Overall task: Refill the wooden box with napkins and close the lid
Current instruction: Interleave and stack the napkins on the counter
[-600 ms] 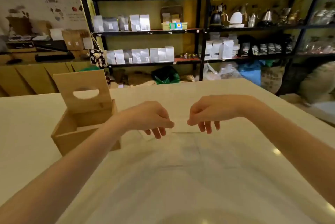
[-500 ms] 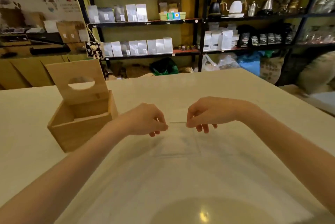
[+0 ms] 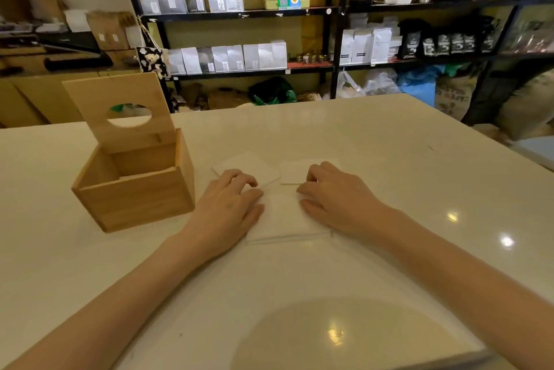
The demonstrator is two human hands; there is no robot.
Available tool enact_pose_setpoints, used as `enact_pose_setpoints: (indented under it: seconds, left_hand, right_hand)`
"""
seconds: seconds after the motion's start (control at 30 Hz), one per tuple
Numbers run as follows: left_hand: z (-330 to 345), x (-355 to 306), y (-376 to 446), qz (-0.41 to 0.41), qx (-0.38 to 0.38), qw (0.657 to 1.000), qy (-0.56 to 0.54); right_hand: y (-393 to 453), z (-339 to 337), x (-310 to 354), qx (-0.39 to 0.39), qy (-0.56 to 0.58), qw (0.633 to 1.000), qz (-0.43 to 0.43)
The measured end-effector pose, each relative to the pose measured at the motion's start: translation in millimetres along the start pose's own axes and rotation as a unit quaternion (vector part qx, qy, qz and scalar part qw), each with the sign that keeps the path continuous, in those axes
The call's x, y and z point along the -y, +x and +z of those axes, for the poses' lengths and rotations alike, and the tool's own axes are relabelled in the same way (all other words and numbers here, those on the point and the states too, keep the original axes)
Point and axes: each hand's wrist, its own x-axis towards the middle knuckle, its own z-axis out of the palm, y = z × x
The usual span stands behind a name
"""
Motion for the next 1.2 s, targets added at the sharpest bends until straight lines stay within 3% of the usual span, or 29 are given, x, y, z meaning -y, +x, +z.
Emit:
enact_pose_setpoints:
  seconds: [0.13, 0.23, 0.33, 0.43, 0.53, 0.6, 0.67, 0.73, 0.83, 1.03, 1.2]
  left_hand:
    - [-4.8, 0.0, -1.5, -0.017, -0.022, 0.997, -0.07]
    - [-17.8, -2.2, -4.9, -0.065, -0.012, 0.981, -0.183]
    - [-38.9, -5.3, -11.9, -0.132, -0.011, 0.934, -0.331]
    - [-59.9, -4.2, -21.6, -0.204, 0.001, 0.866, -0.456]
    - [-69.7, -0.2, -30.2, -0.249, 0.06, 0.83, -0.495]
    - [-67.4, 0.5, -35.1, -0.271, 0.084, 0.83, -0.48]
    - [-60.9, 0.0, -40.0, -0.281, 0.095, 0.843, -0.45]
    - [-53.7, 0.0, -44.2, -0.265, 0.096, 0.877, -0.389]
    - [-49.5, 0.3, -45.8, -0.215, 0.086, 0.939, -0.253]
    - [-55.8, -7.9, -32.3, -0.152, 0.084, 0.984, -0.047]
    - [-66.5, -26.5, 1.6, -0.015, -0.004, 0.996, -0.093]
  right_hand:
    - [0.3, 2.8, 0.5, -0.035, 0.106, 0.994, 0.009]
    - [-1.1, -0.7, 2.5, -0.049, 0.244, 0.968, 0.026]
    - [-4.1, -10.1, 5.8, -0.049, 0.437, 0.896, 0.057]
    - [-5.5, -17.4, 11.6, -0.02, 0.585, 0.808, 0.075]
    - [-5.8, -17.7, 18.3, 0.022, 0.629, 0.771, 0.099]
    - [-7.5, -15.3, 23.1, 0.04, 0.608, 0.784, 0.116]
    - [-10.4, -10.1, 27.8, 0.021, 0.527, 0.841, 0.117]
    - [-13.5, -3.7, 31.2, -0.006, 0.407, 0.909, 0.095]
    - [-16.3, 1.3, 34.2, -0.002, 0.286, 0.955, 0.073]
    - [-13.4, -15.6, 10.1, -0.039, 0.173, 0.981, 0.08]
    - [-29.2, -46.5, -28.2, -0.029, 0.224, 0.968, 0.112]
